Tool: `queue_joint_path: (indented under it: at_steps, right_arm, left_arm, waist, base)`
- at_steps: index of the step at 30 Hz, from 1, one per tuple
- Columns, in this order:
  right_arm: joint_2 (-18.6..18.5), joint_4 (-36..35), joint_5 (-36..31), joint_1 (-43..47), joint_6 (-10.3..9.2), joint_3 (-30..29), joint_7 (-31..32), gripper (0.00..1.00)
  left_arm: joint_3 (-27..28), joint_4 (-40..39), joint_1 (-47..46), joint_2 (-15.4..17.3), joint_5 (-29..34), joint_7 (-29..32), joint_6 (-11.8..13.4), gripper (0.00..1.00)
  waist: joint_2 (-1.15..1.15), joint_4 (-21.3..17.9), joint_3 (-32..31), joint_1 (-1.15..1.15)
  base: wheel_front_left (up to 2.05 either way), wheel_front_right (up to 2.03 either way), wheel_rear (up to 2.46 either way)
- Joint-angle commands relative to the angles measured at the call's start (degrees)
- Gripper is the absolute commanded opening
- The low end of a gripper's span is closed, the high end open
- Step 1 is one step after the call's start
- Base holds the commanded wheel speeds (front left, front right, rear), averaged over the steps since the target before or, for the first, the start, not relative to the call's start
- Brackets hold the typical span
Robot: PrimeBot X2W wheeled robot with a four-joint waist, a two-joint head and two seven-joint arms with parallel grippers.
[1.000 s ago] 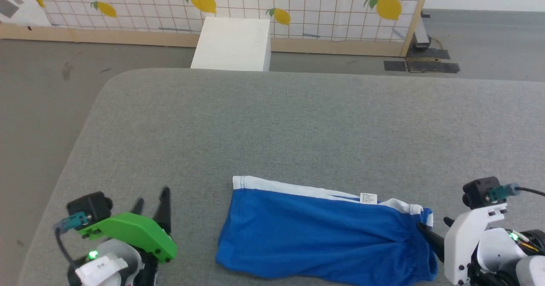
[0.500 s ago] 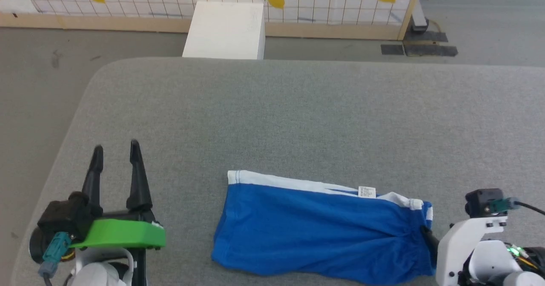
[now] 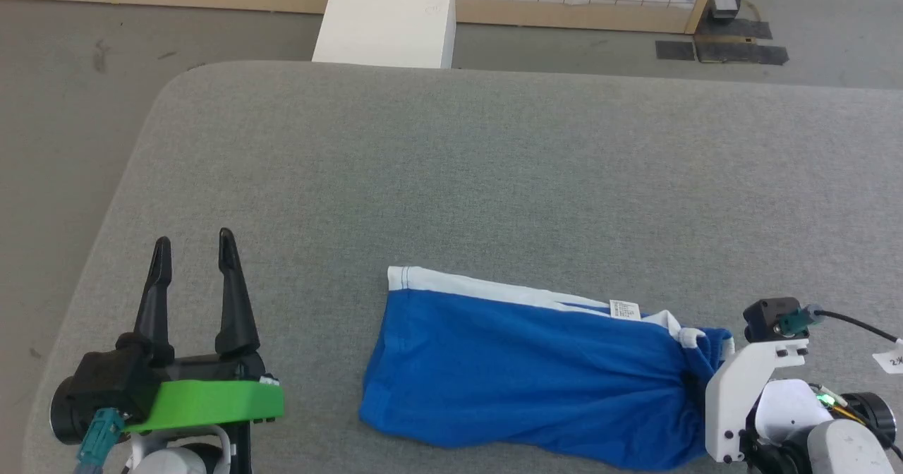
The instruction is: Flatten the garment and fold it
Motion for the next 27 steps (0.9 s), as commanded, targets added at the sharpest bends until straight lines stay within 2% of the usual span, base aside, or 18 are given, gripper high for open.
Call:
queue_joint_path:
  at_steps: [1,4,8,17,23,27]
  right_arm:
    - [-0.11,1.19,0.38,-0.37,-0.08,0.50,0.53,0.00]
    - [-1.17,1.34,1.61,-0.70,-0.08,1.29,0.70,0.00]
    - [-4.46,0.91,2.92,-1.80,-0.08,0.99,0.99,0.00]
    - [-15.47,5.19,3.35,-4.48,-0.08,-4.89,3.24,0.00]
    - [-18.56,10.69,0.99,-6.24,-0.08,-9.36,2.57,0.00]
    - [-19.50,12.56,0.27,-7.31,-0.08,-8.33,2.45,0.00]
  left_arm:
    - [0.42,0.02,0.74,-0.49,1.06,-0.23,-0.59,1.00]
    - [1.33,0.26,0.91,-1.32,1.66,-0.23,-1.57,1.00]
    - [2.40,0.90,1.03,-2.18,2.18,-0.23,-2.72,1.00]
    - [3.21,1.93,0.50,-3.17,2.73,-0.23,-4.20,1.00]
    - [2.95,2.54,-0.19,-3.39,2.93,-0.24,-4.93,1.00]
    - [3.19,3.08,0.22,-3.45,3.10,-0.24,-5.05,1.00]
  waist:
    - [0.00,0.22,0.21,0.00]
    - [0.00,0.11,0.38,0.00]
    - [0.00,-0.32,0.50,0.00]
    - [0.00,-0.75,0.73,0.00]
    - [0.00,-0.63,1.12,0.00]
    - [0.00,-1.08,0.62,0.00]
  base:
    - [0.00,0.00,0.00]
    - [0.00,0.00,0.00]
    - [0.00,0.00,0.00]
    - [0.00,0.00,0.00]
    - [0.00,0.00,0.00]
    - [0.00,0.00,0.00]
